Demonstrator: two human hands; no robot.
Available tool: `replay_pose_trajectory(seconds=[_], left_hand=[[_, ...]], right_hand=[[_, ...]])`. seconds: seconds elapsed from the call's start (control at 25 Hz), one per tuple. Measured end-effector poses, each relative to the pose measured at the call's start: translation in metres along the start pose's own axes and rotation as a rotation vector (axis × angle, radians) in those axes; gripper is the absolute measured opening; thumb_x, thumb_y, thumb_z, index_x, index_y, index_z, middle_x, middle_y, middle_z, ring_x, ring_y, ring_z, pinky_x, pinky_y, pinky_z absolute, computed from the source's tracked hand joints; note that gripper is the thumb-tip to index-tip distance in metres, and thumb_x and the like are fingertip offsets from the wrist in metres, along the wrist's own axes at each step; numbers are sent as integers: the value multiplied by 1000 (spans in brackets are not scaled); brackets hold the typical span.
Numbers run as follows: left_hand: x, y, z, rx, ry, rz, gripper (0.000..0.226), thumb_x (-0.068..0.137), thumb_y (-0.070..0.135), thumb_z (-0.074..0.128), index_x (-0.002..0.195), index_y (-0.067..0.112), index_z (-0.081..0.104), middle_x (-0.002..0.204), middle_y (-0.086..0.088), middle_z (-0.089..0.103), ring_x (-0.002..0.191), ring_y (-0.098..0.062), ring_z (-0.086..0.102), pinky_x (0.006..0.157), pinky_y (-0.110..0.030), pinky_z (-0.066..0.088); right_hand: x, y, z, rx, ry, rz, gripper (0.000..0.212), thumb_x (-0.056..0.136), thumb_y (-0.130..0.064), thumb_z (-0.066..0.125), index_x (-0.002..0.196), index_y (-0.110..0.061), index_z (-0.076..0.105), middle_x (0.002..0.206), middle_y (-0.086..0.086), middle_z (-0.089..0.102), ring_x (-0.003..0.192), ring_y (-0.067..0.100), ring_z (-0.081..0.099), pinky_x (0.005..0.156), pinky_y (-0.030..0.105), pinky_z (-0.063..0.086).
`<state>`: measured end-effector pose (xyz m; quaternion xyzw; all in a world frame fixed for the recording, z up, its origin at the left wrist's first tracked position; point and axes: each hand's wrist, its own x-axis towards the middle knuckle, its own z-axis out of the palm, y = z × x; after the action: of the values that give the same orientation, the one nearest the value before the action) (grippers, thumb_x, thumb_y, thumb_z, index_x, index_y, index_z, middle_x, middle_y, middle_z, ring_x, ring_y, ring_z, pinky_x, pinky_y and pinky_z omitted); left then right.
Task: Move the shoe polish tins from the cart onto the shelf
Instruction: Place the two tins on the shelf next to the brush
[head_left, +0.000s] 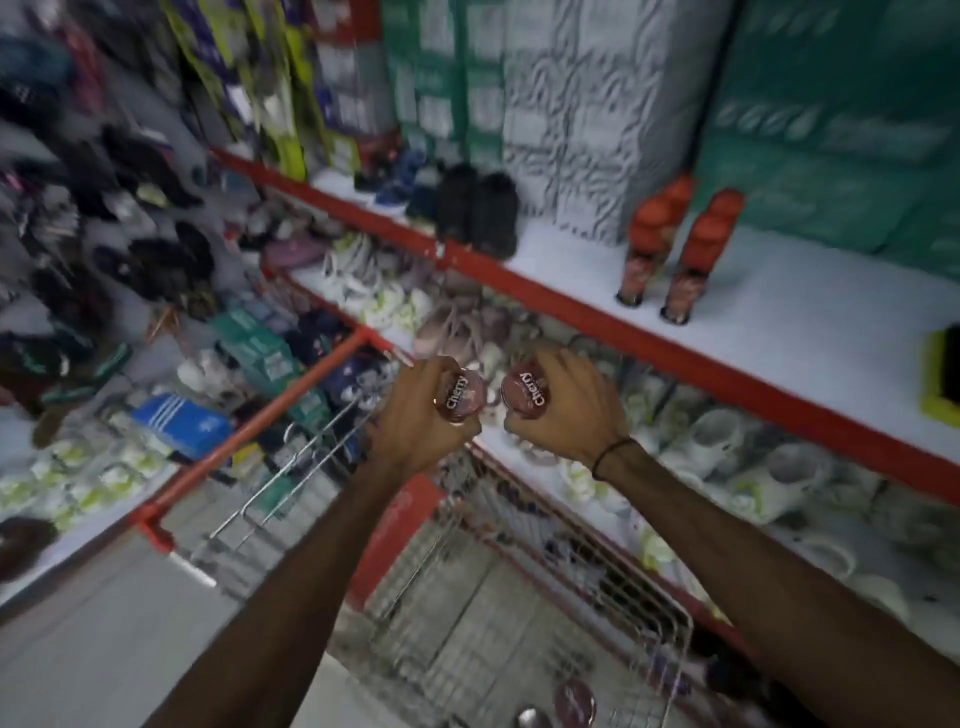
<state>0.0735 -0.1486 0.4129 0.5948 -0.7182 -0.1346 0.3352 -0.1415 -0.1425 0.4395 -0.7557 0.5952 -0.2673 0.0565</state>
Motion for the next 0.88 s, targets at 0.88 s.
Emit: replay_pose_trajectory(seconds=[0.88], left_hand=[[173, 321, 227, -52, -415, 292, 19, 83, 21, 79, 99, 11, 81, 104, -15, 78, 102, -34, 71, 79, -28, 49]], right_hand=[[33, 293, -186, -502, -146, 533, 40, 85, -48, 58, 109, -19, 70, 111, 12, 74, 116, 34, 61, 127, 51, 9]])
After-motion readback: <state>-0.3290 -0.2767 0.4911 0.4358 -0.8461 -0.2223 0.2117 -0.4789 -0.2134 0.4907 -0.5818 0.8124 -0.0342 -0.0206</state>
